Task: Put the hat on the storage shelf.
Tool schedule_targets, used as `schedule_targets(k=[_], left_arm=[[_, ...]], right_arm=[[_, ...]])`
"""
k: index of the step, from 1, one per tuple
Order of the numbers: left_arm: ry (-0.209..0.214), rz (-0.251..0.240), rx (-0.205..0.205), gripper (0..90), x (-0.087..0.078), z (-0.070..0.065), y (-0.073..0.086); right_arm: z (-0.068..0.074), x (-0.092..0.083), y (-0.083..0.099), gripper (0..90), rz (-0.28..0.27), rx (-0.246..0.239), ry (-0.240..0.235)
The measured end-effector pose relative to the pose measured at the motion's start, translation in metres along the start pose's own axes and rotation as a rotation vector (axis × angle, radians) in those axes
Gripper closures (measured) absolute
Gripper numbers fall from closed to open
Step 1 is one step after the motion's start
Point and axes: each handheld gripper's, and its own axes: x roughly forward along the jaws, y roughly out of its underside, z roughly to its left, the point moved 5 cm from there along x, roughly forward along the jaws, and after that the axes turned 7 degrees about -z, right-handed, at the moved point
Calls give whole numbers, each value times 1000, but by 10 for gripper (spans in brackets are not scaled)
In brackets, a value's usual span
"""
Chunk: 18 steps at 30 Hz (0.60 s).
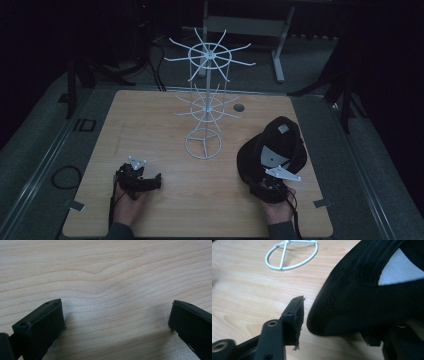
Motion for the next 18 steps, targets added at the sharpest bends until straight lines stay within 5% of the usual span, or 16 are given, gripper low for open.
schedule_targets(k=[18], left_arm=[[0,0,0,2,0,0,0]], right_arm=[[7,24,3,596,-12,39,83]])
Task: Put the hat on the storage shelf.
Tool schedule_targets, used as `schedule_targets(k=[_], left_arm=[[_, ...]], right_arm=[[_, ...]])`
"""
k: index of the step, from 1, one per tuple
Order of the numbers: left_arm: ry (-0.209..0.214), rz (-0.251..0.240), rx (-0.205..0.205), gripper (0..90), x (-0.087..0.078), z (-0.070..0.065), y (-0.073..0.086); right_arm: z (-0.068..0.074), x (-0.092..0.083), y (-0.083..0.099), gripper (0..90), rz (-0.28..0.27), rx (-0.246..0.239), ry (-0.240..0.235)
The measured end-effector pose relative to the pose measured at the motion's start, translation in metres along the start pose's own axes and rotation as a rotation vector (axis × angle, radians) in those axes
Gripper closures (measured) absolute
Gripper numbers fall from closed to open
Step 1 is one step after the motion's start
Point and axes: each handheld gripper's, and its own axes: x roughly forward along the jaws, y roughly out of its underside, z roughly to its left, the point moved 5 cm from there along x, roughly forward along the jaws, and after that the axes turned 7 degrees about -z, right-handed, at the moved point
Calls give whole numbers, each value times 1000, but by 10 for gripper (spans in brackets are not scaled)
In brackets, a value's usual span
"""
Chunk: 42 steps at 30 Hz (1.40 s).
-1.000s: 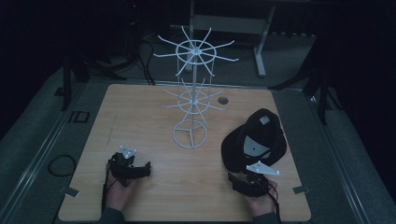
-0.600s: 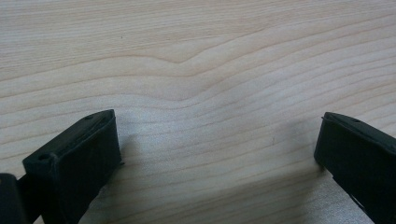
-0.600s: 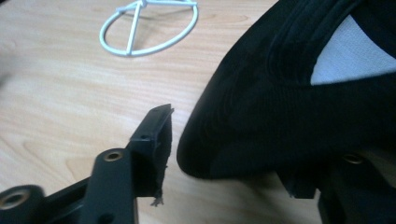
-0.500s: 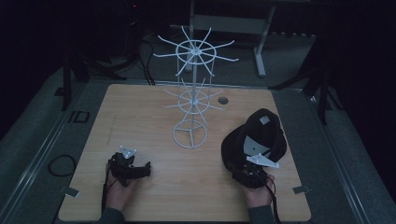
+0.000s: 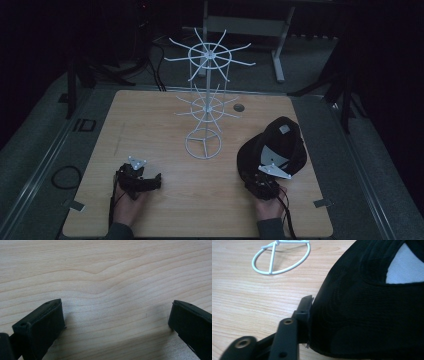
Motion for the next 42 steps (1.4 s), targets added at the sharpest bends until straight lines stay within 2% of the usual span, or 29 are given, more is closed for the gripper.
schedule_targets(k=[4,13,19,25,33,42], left_arm=[[0,0,0,2,0,0,0],[0,0,0,2,0,0,0],[0,0,0,2,0,0,0],[0,0,0,2,0,0,0],[0,1,0,2,0,0,0],[0,-1,0,2,0,0,0]], right_arm=[[-5,-6,-2,631,-15,27,-5],[-19,-22,-11,698,-34,49,-6],[-23,-25,-17,733,-29,49,-44],[-23,-28,-27,795,-51,24,-50],[-20,-28,-36,858,-84,26,-65],[-18,-28,-42,864,-108,13,-52]])
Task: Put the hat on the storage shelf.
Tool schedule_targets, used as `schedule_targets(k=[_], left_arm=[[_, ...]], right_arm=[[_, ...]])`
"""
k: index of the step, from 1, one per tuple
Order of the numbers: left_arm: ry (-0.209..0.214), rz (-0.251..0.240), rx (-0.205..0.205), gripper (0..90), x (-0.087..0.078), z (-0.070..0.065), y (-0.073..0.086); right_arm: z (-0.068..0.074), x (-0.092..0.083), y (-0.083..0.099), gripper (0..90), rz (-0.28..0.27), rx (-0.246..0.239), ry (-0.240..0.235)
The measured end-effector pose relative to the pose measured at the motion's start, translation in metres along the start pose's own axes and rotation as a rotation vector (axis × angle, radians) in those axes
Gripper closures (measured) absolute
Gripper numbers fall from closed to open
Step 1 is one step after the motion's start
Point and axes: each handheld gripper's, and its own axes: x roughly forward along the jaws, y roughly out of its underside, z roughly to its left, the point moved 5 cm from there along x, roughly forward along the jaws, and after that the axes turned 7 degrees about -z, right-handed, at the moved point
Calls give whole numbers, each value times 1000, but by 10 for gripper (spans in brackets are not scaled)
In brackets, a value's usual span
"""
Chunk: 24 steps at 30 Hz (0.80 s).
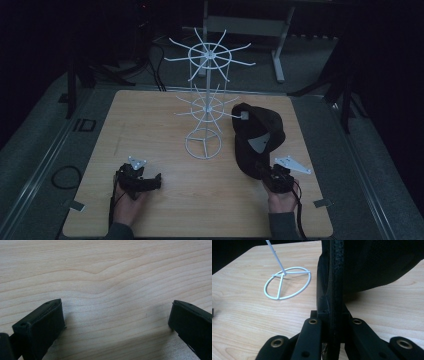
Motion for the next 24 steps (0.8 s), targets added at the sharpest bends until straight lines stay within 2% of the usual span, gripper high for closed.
schedule_targets(k=[14,24], left_arm=[[0,0,0,2,0,0,0],[0,-1,-1,2,0,0,0]], right_arm=[[-3,4,-15,864,-10,-38,4],[-11,5,-25,864,-20,-55,12]])
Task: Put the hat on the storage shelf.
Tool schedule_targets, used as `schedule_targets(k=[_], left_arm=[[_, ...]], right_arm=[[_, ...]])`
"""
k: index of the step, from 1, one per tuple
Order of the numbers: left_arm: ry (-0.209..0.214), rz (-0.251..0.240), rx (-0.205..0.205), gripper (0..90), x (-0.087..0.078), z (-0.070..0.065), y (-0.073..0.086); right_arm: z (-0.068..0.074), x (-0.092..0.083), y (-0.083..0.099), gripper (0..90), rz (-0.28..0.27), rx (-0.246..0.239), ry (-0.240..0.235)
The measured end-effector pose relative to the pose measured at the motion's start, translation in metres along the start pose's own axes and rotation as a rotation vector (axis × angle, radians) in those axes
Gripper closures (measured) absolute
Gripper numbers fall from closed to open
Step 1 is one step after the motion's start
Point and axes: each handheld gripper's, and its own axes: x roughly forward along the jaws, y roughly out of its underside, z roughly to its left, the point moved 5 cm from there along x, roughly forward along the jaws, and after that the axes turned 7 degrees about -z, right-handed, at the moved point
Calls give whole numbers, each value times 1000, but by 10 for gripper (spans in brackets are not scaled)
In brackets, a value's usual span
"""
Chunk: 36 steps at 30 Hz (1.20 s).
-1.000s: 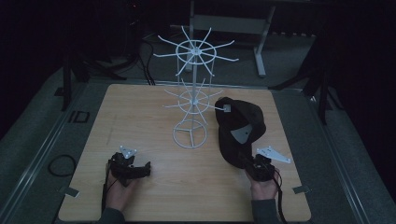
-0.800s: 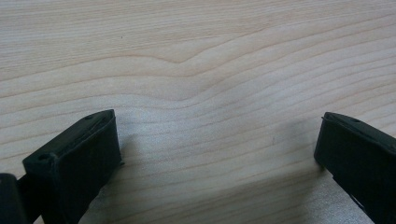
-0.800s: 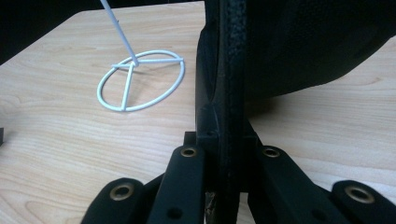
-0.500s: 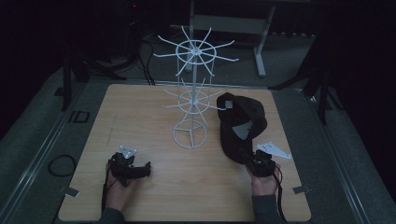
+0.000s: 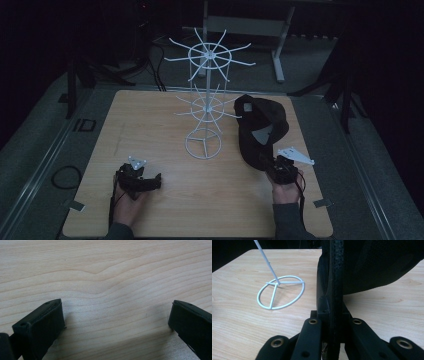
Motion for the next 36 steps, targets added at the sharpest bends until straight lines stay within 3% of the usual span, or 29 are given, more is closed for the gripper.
schedule_targets(k=[18,36], left_arm=[[0,-2,-2,2,0,0,0],[-1,-3,-2,2,0,0,0]], right_arm=[[-6,5,-19,864,-17,-49,5],[-10,9,-35,863,-44,-67,-3]])
